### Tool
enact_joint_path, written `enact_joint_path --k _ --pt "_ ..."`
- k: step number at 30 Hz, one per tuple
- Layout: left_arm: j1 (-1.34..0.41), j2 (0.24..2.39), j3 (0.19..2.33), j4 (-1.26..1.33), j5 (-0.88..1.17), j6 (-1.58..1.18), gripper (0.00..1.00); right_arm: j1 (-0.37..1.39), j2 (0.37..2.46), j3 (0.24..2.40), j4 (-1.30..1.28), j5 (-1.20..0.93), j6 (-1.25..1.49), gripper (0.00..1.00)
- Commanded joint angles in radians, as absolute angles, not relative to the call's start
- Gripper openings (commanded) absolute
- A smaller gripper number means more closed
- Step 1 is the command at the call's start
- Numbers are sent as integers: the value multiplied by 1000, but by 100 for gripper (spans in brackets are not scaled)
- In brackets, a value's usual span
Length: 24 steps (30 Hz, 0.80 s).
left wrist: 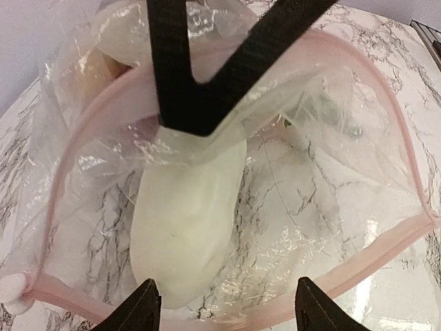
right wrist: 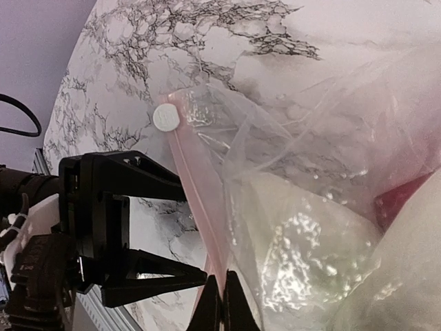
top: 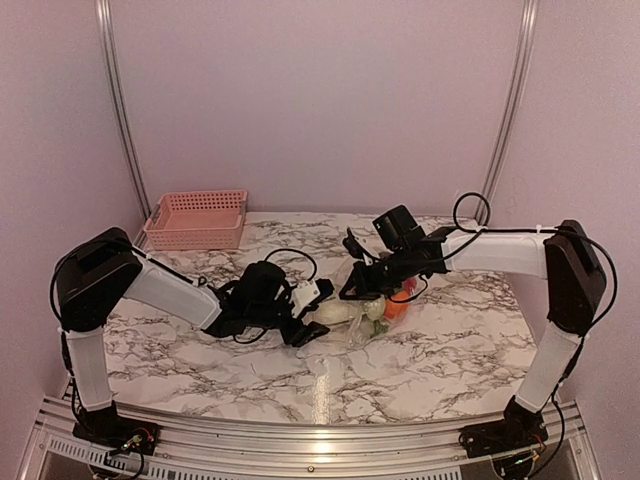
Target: Open the zip-top bag and remove the fake food
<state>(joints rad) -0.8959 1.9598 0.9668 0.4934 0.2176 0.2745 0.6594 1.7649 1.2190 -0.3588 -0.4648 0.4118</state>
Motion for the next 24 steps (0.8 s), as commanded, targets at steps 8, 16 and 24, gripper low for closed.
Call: enact_joint_path --k 8,16,24 --pt "-894 2078 1159 506 124 271 71 667 1705 1215 -352 -455 382 0" --pt "-898 2111 1084 524 185 238 68 661 1715 1221 -357 -462 379 0" --pt "-912 2006 994 576 188 222 36 659 1747 1217 -346 -489 372 0"
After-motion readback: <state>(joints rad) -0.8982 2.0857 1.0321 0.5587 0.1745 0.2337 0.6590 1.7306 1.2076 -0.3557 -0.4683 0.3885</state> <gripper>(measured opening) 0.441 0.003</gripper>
